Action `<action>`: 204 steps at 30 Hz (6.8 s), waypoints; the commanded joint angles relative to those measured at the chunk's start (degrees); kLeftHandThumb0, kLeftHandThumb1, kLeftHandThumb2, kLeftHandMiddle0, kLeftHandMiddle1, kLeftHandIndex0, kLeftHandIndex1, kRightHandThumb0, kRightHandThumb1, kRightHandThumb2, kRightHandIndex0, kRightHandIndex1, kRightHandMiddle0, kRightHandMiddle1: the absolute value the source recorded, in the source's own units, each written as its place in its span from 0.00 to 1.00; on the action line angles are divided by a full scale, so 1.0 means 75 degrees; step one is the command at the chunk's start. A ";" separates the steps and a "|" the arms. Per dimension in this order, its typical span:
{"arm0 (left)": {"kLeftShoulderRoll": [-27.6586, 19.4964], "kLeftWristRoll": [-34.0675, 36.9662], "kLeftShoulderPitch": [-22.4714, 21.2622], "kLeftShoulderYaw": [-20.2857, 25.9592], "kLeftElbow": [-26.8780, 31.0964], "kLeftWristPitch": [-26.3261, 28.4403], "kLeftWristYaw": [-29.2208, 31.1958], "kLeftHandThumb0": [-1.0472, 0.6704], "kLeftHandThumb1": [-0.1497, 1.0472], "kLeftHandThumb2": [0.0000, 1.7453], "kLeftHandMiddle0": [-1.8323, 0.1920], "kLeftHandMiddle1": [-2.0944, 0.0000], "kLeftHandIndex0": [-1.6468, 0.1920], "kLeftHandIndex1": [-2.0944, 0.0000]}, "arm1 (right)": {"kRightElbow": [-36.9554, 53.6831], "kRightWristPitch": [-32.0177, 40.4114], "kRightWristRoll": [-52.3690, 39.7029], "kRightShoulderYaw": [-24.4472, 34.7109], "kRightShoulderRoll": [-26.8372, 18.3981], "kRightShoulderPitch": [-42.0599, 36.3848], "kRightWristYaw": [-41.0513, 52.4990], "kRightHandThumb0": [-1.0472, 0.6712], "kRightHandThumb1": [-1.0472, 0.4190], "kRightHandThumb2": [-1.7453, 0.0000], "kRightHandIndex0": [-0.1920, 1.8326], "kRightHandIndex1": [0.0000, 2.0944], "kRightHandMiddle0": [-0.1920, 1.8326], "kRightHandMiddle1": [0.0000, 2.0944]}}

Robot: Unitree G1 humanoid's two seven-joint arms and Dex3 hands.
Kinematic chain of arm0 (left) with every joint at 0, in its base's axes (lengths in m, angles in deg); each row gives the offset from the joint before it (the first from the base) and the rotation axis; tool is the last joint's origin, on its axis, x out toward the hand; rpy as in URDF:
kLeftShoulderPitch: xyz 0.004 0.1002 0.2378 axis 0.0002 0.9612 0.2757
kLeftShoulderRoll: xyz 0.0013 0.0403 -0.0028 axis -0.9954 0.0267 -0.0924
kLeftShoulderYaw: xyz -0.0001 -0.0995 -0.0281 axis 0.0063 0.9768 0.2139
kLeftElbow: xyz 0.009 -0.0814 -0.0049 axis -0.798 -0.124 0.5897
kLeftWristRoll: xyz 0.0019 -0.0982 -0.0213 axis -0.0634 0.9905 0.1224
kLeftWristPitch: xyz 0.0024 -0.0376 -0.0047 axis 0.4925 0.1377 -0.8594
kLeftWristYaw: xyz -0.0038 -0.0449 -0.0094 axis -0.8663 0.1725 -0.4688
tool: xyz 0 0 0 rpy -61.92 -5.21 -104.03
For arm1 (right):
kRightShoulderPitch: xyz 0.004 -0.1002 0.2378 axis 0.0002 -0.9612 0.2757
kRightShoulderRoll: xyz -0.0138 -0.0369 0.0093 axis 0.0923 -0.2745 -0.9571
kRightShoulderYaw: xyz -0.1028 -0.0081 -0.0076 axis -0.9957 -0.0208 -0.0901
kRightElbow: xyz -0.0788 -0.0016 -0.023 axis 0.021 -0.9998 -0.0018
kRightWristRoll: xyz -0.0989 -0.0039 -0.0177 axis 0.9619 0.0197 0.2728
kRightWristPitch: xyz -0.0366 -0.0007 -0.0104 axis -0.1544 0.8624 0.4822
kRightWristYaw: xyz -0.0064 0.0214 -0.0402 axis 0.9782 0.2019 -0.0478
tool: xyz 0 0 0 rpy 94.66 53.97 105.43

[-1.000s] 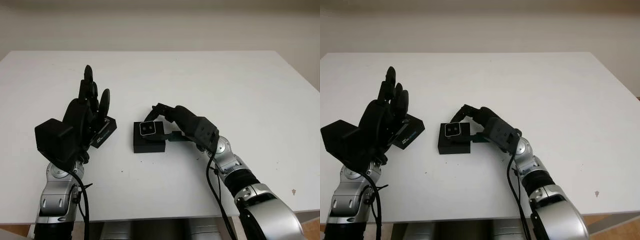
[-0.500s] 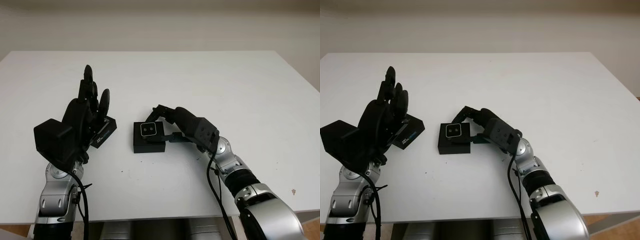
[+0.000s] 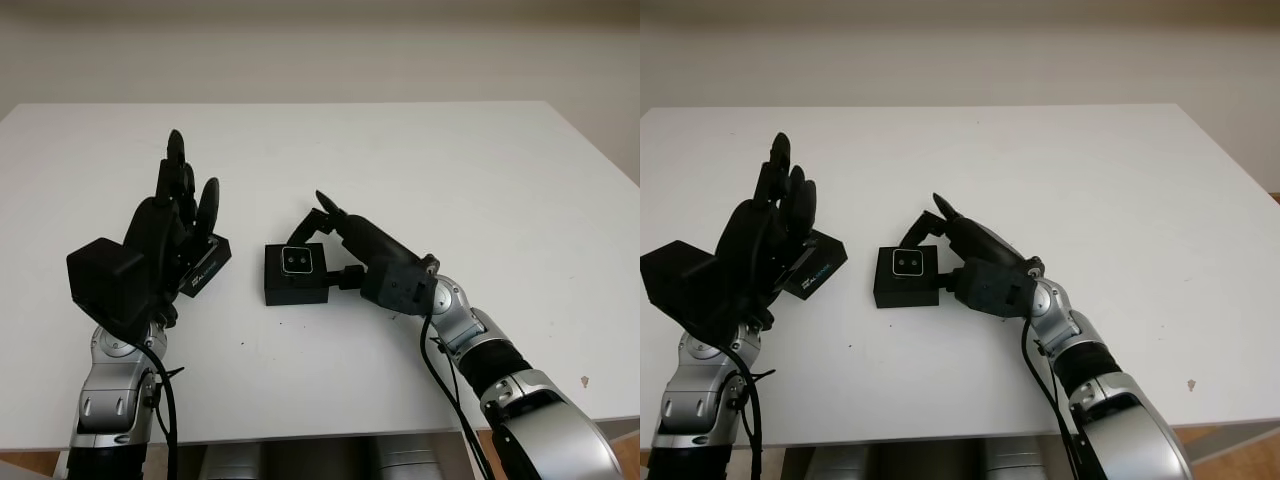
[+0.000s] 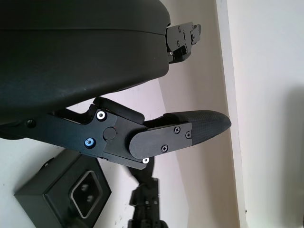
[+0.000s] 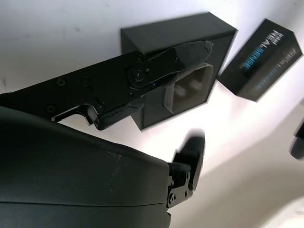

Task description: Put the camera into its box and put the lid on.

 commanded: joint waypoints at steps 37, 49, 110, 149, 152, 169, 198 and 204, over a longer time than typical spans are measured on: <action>-0.5379 -0.1856 -0.1967 -0.0159 -0.1169 -0.0729 0.3616 0.10 0.88 0.02 1.00 1.00 1.00 0.98 | 0.4189 0.2773 -0.2701 0.1918 -0.0480 -0.1000 0.0994 0.17 0.00 0.68 0.07 0.04 0.08 0.04; -0.6146 -0.3421 -0.3877 -0.1971 -0.2934 -0.2865 0.5121 0.16 0.79 0.02 1.00 1.00 1.00 1.00 | 0.4902 0.4644 -0.4512 0.2969 -0.0928 -0.0420 0.2135 0.19 0.00 0.68 0.04 0.02 0.05 0.02; -0.4436 -0.6652 -0.5583 -0.4728 -0.8036 -0.5761 0.1555 0.40 0.94 0.03 0.79 0.15 0.69 0.41 | 0.5147 0.4829 -0.4460 0.3321 -0.1234 -0.0721 0.1877 0.26 0.00 0.66 0.02 0.02 0.03 0.02; -0.4129 -0.3902 -0.4366 -0.2520 -0.2418 -0.1033 0.3860 0.41 1.00 0.19 0.45 0.00 0.52 0.00 | 0.5205 0.4843 -0.4475 0.3232 -0.0989 -0.0839 0.1760 0.22 0.00 0.73 0.04 0.03 0.06 0.03; -0.3891 -0.4223 -0.4490 -0.2773 -0.2111 -0.0473 0.4049 0.42 1.00 0.19 0.45 0.00 0.53 0.00 | 0.5125 0.4821 -0.4468 0.3219 -0.0990 -0.0815 0.1787 0.21 0.00 0.74 0.04 0.03 0.06 0.03; -0.2449 -0.4547 -0.5101 -0.3574 -0.1873 0.2441 0.5030 0.43 1.00 0.22 0.48 0.00 0.52 0.00 | 0.5391 0.4868 -0.4354 0.3100 -0.0956 -0.1033 0.1690 0.23 0.00 0.74 0.03 0.03 0.06 0.03; -0.1524 -0.5371 -0.5320 -0.4430 -0.3011 0.3730 0.4548 0.44 1.00 0.23 0.55 0.00 0.94 0.07 | 0.5511 0.4762 -0.4308 0.3011 -0.0634 -0.1164 0.1360 0.21 0.00 0.76 0.05 0.03 0.07 0.03; -0.1308 -0.5459 -0.5680 -0.4725 -0.2962 0.4978 0.5132 0.44 1.00 0.24 0.53 0.00 0.99 0.03 | 0.5584 0.4809 -0.4327 0.3027 -0.0591 -0.1188 0.1298 0.22 0.00 0.76 0.05 0.03 0.07 0.03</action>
